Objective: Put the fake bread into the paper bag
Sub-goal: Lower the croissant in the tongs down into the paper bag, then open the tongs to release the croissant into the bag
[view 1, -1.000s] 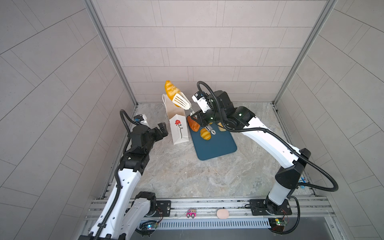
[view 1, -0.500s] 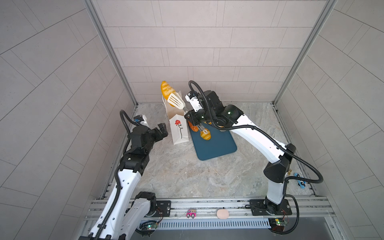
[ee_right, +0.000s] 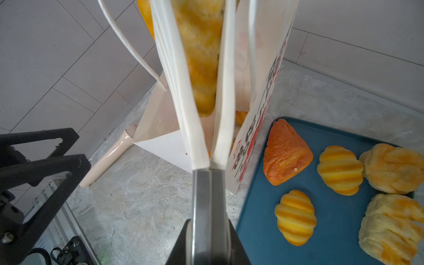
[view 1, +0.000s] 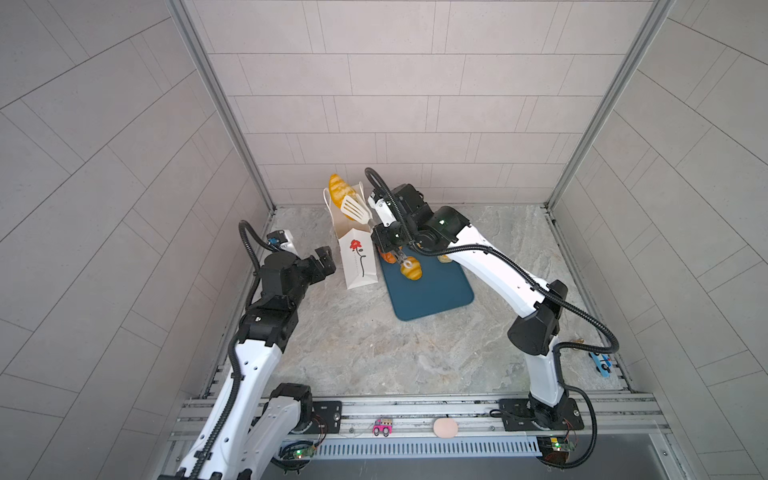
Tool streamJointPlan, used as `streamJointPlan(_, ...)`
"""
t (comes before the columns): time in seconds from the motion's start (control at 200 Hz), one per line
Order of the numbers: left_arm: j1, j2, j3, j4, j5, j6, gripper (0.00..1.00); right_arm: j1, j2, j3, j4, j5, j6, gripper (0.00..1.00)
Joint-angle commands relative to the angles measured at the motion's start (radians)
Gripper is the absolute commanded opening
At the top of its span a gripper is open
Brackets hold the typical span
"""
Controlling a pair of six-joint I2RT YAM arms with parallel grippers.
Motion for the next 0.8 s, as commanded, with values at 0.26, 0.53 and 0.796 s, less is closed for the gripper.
streamJointPlan(0.26,-0.003,-0.011,-0.011,-0.008,-0.017,0.006,1.0,0.003,0.009,0.047,-0.017,0.045,-0.022,0.3)
streamJointPlan(0.53,-0.004,-0.012,-0.012,-0.01,-0.017,0.007,1.0,0.003,0.021,0.08,-0.041,0.034,-0.033,0.43)
streamJointPlan(0.796,-0.005,-0.003,0.005,-0.035,-0.02,0.022,1.0,0.015,0.02,0.108,-0.062,0.038,-0.058,0.49)
